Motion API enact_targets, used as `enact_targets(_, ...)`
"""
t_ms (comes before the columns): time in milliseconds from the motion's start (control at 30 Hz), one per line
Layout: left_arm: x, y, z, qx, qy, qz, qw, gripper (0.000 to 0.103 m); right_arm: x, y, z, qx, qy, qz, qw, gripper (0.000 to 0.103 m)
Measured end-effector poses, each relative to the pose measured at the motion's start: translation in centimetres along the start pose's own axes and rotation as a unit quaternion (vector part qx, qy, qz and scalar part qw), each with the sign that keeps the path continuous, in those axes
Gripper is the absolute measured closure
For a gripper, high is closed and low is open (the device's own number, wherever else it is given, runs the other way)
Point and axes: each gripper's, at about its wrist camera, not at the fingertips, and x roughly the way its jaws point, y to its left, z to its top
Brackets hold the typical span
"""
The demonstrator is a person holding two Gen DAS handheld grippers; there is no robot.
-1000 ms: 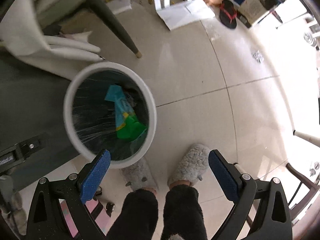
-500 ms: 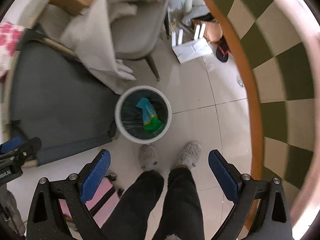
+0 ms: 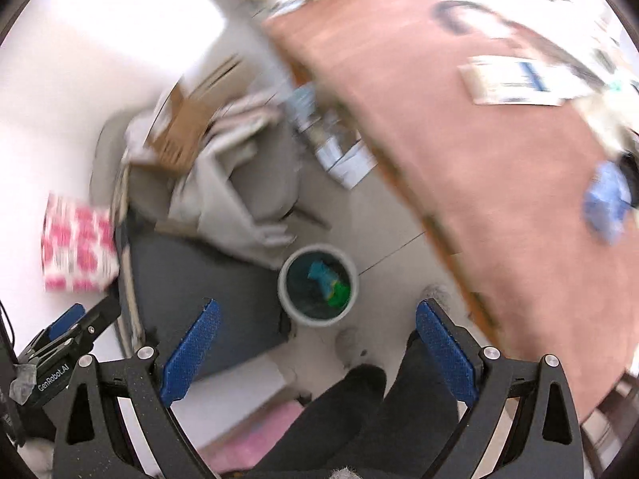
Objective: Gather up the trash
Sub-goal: 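Move both tools back from the bin toward the table, then grasp the white medicine box with the left tool while the right tool grasps the blue wrapper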
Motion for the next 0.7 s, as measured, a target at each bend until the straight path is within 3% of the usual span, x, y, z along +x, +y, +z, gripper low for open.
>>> enact_targets(133, 0.0, -9.8, 4.2, 0.094, -0.028, 0.010, 0.9951, 0.000, -2.7, -9.4, 2.1, 0.093, -0.021, -0.039, 0.995, 0.003)
enact_targets(300, 2.7, -22.6, 9.0, 0.215, -0.029, 0.017, 0.9761, 0.000, -2.2, -23.2, 4.7, 0.227, -0.017, -0.093, 0.969, 0.003)
enact_targets(400, 6.2, -30.1, 11.5, 0.292, -0.011, 0.021, 0.9560, 0.000, 0.8, -28.8, 6.4, 0.279, 0.002, -0.110, 0.954, 0.003)
enact_targets(500, 9.1, -35.0, 13.1, 0.344, 0.015, 0.015, 0.9386, 0.000, 4.4, -32.5, 8.1, 0.314, 0.031, -0.107, 0.943, 0.003)
enact_targets(600, 12.6, -39.1, 14.2, 0.405, 0.050, 0.007, 0.9127, 0.000, 6.8, -34.0, 9.0, 0.319, 0.048, -0.103, 0.941, 0.004)
enact_targets(633, 13.9, -40.5, 14.5, 0.434, 0.064, 0.004, 0.8986, 0.000, 7.1, -34.2, 9.2, 0.317, 0.051, -0.104, 0.941, 0.013)
enact_targets(700, 15.4, -42.1, 14.7, 0.470, 0.075, 0.007, 0.8796, 0.000, 7.1, -34.3, 9.3, 0.313, 0.050, -0.114, 0.941, 0.020)
